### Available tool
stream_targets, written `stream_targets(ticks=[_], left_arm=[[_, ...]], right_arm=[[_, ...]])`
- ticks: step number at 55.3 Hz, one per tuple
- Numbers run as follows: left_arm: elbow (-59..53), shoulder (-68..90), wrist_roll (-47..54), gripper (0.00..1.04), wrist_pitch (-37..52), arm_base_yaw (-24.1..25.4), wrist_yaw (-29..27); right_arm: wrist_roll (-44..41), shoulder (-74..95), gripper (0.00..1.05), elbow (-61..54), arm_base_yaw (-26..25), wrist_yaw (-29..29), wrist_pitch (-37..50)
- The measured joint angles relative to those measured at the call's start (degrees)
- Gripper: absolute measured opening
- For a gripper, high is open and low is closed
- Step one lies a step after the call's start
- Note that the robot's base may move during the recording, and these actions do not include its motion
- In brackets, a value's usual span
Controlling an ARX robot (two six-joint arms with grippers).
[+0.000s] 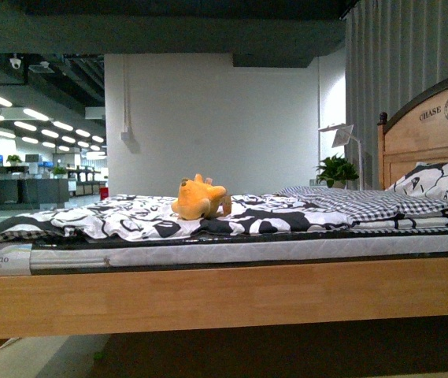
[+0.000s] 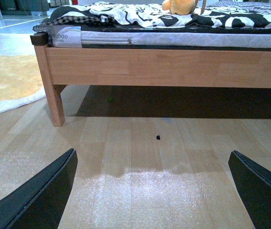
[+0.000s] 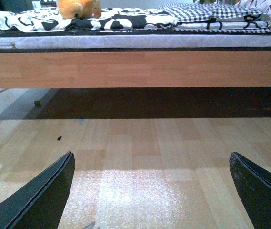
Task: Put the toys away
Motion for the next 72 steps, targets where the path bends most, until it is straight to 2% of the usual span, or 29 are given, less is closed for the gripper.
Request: stream_targets(ticks=[72], left_arm=[[0.0, 0.0, 0.0, 0.98, 0.0, 0.0, 0.0]], right_arm=[[0.0, 0.0, 0.98, 0.0, 0.0, 0.0, 0.0]])
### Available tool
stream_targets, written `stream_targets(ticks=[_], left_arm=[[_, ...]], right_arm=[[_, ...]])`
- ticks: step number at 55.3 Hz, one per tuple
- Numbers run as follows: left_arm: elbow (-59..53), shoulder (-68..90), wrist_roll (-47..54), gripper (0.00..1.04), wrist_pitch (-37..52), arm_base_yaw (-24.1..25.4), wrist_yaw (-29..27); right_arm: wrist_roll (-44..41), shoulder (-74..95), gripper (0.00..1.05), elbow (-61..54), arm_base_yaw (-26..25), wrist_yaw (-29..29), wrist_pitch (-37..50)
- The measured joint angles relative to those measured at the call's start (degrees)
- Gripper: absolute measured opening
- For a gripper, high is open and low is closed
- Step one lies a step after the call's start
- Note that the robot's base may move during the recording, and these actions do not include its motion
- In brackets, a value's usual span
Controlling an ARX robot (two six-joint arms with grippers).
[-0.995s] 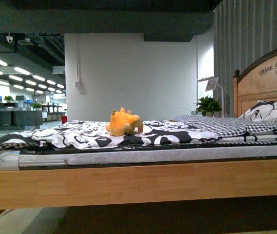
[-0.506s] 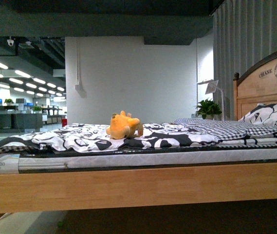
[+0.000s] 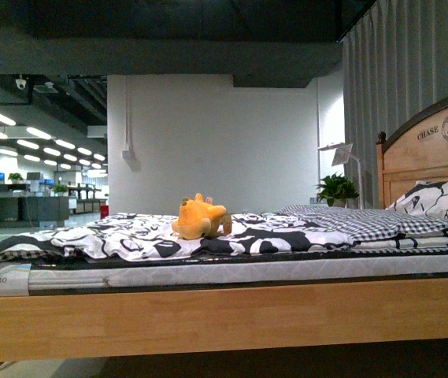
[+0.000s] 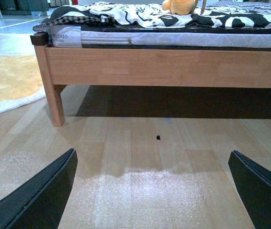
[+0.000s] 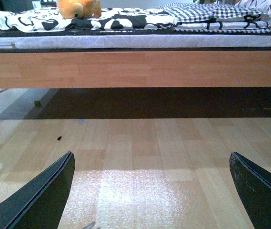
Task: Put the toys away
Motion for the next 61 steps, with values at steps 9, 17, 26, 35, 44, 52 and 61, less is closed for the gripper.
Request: stream_targets(ticks=[9, 17, 26, 35, 44, 52, 61], left_arm=[[0.0, 0.0, 0.0, 0.98, 0.0, 0.0, 0.0], [0.0, 0.0, 0.0, 0.98, 0.0, 0.0, 0.0], [0.0, 0.0, 0.0, 0.98, 0.0, 0.0, 0.0], [0.0, 0.0, 0.0, 0.98, 0.0, 0.0, 0.0], [0.0, 0.0, 0.0, 0.98, 0.0, 0.0, 0.0], [0.0, 0.0, 0.0, 0.98, 0.0, 0.0, 0.0], [0.0, 0.0, 0.0, 0.98, 0.0, 0.0, 0.0]], right_arm=[[0.0, 0.0, 0.98, 0.0, 0.0, 0.0, 0.0], [0.0, 0.0, 0.98, 0.0, 0.0, 0.0, 0.0], [0.0, 0.0, 0.98, 0.0, 0.0, 0.0, 0.0], [0.0, 0.0, 0.98, 0.0, 0.0, 0.0, 0.0], [0.0, 0.0, 0.98, 0.0, 0.0, 0.0, 0.0], [0.0, 0.0, 0.98, 0.0, 0.0, 0.0, 0.0], [0.0, 0.0, 0.98, 0.0, 0.0, 0.0, 0.0]])
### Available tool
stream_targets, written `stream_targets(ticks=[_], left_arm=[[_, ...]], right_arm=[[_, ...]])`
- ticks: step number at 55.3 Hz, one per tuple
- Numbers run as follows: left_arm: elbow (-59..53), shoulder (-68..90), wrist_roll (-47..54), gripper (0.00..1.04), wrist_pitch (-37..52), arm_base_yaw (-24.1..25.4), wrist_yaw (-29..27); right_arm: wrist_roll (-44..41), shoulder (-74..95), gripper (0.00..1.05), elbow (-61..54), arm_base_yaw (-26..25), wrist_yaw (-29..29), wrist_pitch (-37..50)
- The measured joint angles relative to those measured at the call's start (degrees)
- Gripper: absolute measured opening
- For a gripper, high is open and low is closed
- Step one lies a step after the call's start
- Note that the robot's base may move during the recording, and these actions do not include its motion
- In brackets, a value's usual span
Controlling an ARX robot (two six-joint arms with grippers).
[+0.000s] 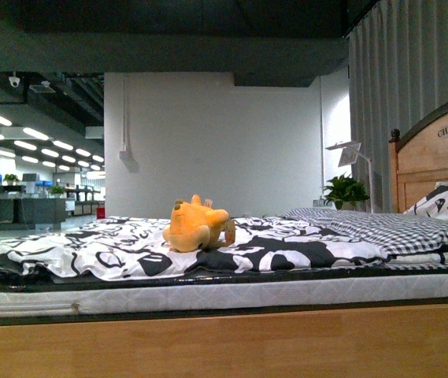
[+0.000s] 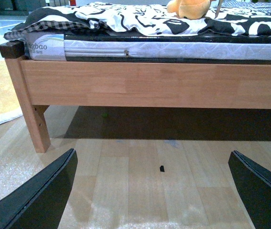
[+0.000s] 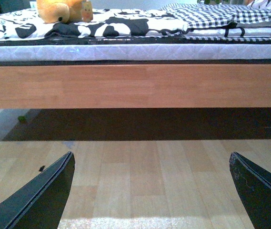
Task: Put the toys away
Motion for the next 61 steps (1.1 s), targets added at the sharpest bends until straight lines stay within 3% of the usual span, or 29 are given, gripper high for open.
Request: stream_targets(ticks=[61], left_arm=[[0.0, 0.0, 0.0, 0.98, 0.0, 0.0, 0.0]], right_arm=[[0.0, 0.0, 0.98, 0.0, 0.0, 0.0, 0.0]])
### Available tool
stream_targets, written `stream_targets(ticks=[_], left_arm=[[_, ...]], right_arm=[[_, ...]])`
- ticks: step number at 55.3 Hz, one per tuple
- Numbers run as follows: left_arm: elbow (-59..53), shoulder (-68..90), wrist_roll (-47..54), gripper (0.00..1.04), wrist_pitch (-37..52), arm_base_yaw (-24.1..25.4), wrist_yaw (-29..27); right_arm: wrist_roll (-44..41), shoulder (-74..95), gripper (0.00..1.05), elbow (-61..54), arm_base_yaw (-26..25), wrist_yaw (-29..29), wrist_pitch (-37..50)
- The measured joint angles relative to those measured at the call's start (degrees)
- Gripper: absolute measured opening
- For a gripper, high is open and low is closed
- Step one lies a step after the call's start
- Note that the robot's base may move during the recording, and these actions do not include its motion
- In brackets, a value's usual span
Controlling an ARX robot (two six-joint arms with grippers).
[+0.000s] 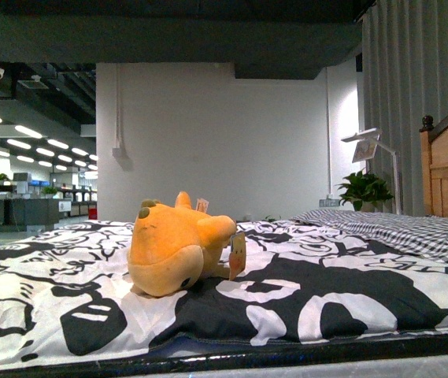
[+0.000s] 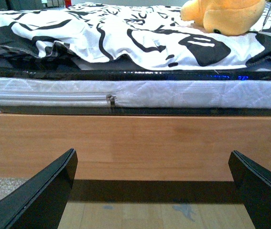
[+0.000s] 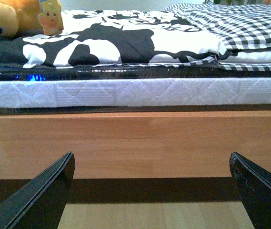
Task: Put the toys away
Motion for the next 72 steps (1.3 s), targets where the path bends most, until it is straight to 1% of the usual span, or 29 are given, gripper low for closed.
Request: stream_targets(ticks=[72], left_arm=[[0.0, 0.0, 0.0, 0.98, 0.0, 0.0, 0.2]], right_arm=[[0.0, 0.0, 0.98, 0.0, 0.0, 0.4, 0.0]])
